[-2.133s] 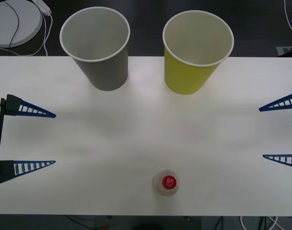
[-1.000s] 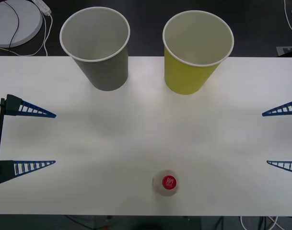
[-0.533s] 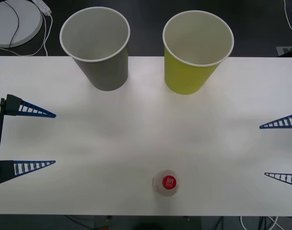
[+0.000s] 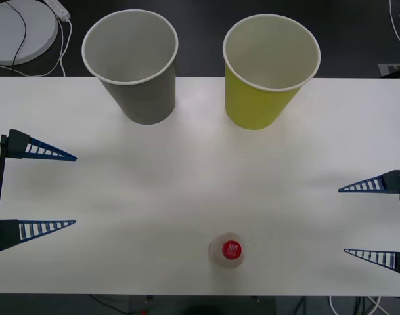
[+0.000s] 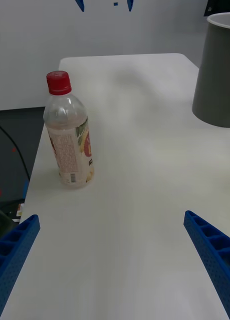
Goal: Put the can into the green bin and the plastic bottle into the gray bin
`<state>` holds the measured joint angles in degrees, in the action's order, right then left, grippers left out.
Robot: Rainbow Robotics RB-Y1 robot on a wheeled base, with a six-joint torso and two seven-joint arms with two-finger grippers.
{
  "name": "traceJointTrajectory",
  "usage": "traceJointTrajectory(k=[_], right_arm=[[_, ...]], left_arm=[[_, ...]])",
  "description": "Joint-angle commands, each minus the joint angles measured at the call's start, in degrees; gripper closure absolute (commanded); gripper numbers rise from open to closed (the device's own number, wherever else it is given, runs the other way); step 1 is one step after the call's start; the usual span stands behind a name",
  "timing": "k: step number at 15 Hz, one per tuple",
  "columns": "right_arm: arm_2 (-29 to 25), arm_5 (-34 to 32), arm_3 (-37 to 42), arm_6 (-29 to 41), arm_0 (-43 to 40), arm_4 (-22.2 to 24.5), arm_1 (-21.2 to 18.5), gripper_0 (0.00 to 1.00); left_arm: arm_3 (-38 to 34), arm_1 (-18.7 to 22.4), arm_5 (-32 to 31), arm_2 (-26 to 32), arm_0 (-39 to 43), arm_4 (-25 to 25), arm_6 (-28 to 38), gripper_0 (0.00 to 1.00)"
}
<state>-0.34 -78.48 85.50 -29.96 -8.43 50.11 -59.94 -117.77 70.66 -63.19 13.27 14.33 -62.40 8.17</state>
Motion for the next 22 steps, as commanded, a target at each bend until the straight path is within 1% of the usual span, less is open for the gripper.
traceJointTrajectory(k=[1, 5, 8, 12, 17, 22], right_arm=[[2.9, 0.0, -3.0, -1.2, 2.4, 0.1, 2.1, 0.00], [4.7, 0.0, -3.1, -2.5, 3.2, 0.6, 4.0, 0.00], [9.1, 0.6, -3.8, -2.8, 5.3, 0.6, 4.8, 0.00], [14.9, 0.6, -7.0, -4.2, 9.0, -0.4, 6.9, 0.00], [17.3, 0.7, -7.5, -5.5, 10.2, -0.4, 9.8, 0.00], [20.3, 1.3, -7.6, -6.1, 11.6, -0.4, 10.9, 0.00]], left_arm=[[0.0, 0.0, 0.0, 0.0, 0.0, 0.0, 0.0, 0.00], [0.0, 0.0, 0.0, 0.0, 0.0, 0.0, 0.0, 0.00], [0.0, 0.0, 0.0, 0.0, 0.0, 0.0, 0.0, 0.00], [0.0, 0.0, 0.0, 0.0, 0.0, 0.0, 0.0, 0.00], [0.0, 0.0, 0.0, 0.0, 0.0, 0.0, 0.0, 0.00], [0.0, 0.0, 0.0, 0.0, 0.0, 0.0, 0.0, 0.00]])
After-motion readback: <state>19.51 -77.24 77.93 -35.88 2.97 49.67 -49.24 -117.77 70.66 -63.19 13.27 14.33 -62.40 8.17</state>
